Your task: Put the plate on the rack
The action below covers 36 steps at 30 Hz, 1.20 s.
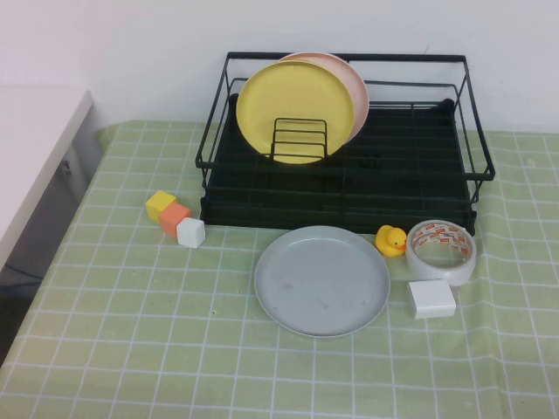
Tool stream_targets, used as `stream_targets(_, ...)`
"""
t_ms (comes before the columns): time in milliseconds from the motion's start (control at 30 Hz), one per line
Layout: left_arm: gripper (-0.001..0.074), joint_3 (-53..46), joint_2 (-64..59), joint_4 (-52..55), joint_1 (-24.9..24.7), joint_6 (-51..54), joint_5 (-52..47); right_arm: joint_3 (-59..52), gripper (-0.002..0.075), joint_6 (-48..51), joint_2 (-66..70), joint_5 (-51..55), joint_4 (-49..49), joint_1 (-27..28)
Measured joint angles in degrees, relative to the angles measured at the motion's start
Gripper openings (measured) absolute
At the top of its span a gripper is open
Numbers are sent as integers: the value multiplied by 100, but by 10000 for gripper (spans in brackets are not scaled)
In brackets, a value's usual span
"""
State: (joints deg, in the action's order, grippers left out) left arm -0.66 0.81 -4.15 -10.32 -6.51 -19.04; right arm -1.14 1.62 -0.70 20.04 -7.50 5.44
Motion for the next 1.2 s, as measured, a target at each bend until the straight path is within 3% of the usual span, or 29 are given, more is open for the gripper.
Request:
stream_targets(1033, -2, 0, 0, 0, 0, 0, 0, 0, 10, 0, 0, 0, 89, 0)
stream_targets(1133, -2, -8, 0, -403, 0, -219, 112, 0, 10, 0, 0, 0, 196, 0)
stream_targets(1200, -2, -46, 0, -1310, 0, -701, 296, 0, 10, -99, 0, -9, 478, 0)
